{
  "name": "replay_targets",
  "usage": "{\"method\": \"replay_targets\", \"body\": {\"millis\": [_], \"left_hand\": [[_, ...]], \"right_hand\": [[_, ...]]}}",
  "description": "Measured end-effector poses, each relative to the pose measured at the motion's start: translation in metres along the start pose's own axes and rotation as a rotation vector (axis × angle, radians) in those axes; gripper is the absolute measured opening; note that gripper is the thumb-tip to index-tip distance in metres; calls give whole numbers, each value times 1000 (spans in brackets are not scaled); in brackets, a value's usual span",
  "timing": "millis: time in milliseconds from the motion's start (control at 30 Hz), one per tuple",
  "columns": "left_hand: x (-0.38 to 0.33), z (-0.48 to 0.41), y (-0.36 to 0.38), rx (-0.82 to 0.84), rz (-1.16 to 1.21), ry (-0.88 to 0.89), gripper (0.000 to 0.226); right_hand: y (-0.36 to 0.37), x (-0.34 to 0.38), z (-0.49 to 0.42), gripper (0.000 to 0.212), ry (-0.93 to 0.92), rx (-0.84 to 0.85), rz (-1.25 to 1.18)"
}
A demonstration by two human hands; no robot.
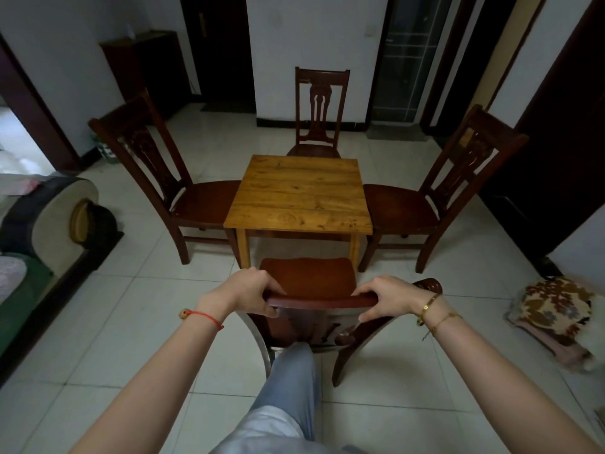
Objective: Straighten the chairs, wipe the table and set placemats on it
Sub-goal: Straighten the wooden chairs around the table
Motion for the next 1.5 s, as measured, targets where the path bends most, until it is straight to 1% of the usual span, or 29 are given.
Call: {"method": "replay_targets", "body": {"millis": [67,133,200,400,600,733,800,900,1033,1267,1400,1433,1500], "left_hand": [[0,0,-2,-6,-22,18,40],[2,-1,-3,-18,-38,21,39],[4,-1,-7,-5,-34,29,37],[24,-10,-18,31,-50,26,41],[35,-37,-48,56,-102,19,33],[52,-52,-55,110,-103,12,48],[63,-54,-52,114,-103,-15,52],[73,-50,-45,121,-72,-39,55],[83,-47,-42,150,-27,-69,54],[78,-47,-40,122,0,-81,51],[75,-45,-37,114,45,-104,48],[72,-44,-38,110,43,-109,50],[68,-43,-37,94,38,-136,61]], "right_hand": [[-2,0,-1,51,-29,-8,14],[-5,2,0,44,-55,-14,36],[-9,5,0,41,-74,-18,61],[-16,11,-20,48,-109,-24,122],[-28,5,-43,45,-95,-25,72],[-33,3,-60,52,-111,-39,71],[-36,4,-68,54,-128,-48,99],[-38,9,-79,57,-157,-63,141],[-41,14,-87,56,-180,-74,165],[-37,11,-85,59,-148,-72,141],[-35,9,-83,55,-154,-90,141],[-35,9,-83,55,-153,-95,140],[-34,9,-83,58,-145,-95,138]]}}
Point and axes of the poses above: each hand's wrist, its own z-axis away from the middle knuckle, its own y-axis out of the palm, x = y × z, the point moved 1 cm from there along -z, towards the middle knuckle, and after that the axes turned 1 degree about x, right-handed, at the moved point
